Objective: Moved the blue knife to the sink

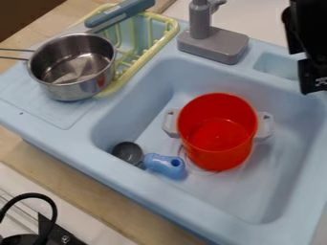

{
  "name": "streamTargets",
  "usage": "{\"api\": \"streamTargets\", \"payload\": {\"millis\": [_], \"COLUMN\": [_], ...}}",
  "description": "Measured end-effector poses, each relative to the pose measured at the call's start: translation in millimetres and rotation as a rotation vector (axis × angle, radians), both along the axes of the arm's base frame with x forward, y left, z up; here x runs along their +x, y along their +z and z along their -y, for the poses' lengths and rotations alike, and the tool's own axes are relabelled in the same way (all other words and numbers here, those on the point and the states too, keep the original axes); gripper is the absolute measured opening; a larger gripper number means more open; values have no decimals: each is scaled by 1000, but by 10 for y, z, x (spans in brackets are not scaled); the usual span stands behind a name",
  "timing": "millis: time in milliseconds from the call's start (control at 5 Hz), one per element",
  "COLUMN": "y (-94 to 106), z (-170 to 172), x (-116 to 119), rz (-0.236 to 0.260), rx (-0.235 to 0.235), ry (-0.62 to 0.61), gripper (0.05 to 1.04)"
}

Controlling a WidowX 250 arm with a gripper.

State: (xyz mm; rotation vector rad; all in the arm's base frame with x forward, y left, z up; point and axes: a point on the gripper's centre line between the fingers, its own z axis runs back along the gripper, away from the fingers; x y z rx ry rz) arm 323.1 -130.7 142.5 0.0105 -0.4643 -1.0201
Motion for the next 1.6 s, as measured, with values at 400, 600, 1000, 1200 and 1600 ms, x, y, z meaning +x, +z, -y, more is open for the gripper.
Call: {"api": "streamTargets", "payload": {"millis": [400, 600, 1000, 1200, 1600], "y": [10, -98, -127, -82, -4], "z": [83, 104, 153, 172, 188], "x": [102, 92, 25, 45, 67], "rz": [146, 203, 238, 275, 355], "rx": [56, 76, 49, 68, 55], "ry": [-175, -259, -333, -348, -323], "gripper": [999, 999, 999, 999, 999]}}
